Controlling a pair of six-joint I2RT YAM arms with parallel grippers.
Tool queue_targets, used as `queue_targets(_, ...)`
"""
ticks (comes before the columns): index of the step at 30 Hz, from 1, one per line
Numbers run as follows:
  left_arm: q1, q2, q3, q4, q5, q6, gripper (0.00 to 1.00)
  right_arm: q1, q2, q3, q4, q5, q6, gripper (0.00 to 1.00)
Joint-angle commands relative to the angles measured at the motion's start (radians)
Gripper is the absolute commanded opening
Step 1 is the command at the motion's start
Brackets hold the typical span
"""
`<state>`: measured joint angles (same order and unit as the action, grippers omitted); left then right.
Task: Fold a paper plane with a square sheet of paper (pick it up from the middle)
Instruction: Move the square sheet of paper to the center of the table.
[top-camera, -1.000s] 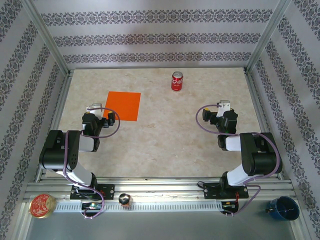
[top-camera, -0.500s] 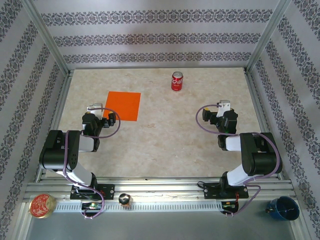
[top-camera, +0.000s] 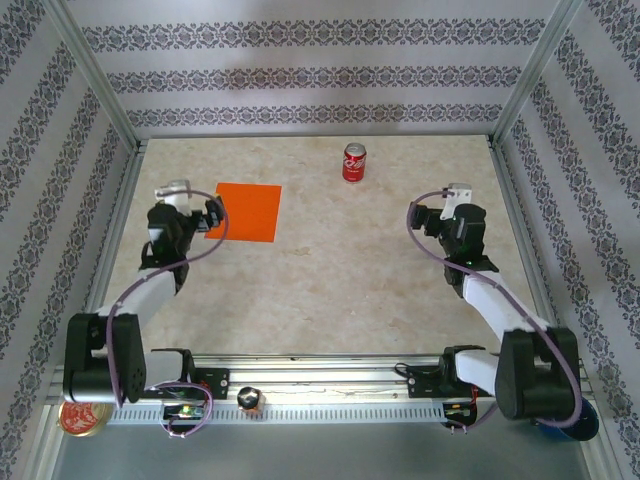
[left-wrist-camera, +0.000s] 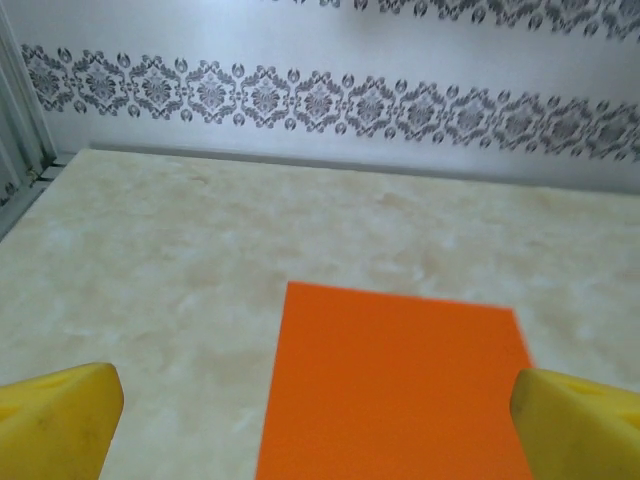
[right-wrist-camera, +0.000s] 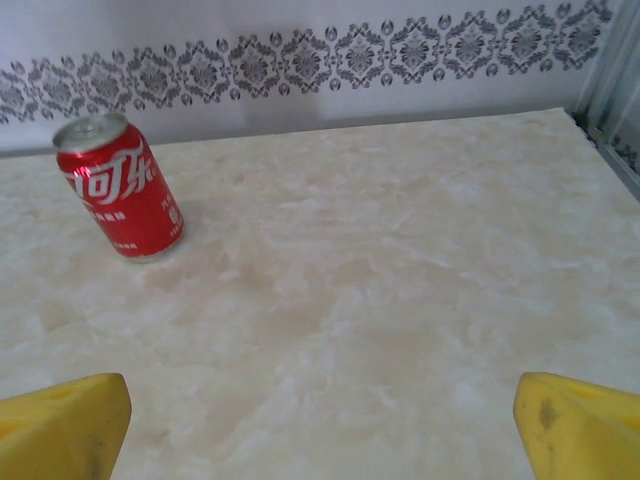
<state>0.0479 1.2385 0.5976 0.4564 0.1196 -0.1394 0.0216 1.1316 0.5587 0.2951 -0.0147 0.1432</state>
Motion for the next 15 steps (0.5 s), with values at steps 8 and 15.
queue_targets(8, 0.035, 0.194, 0.294, -0.521, 0.447, -0.232, 1.00, -0.074, -0.154, -0.006, -0.163, -0.458, 0.401, 0.98)
queue_targets(15, -0.049, 0.451, 0.516, -0.715, 0.439, -0.230, 0.99, -0.061, -0.094, -0.037, -0.084, -0.583, 0.532, 0.98)
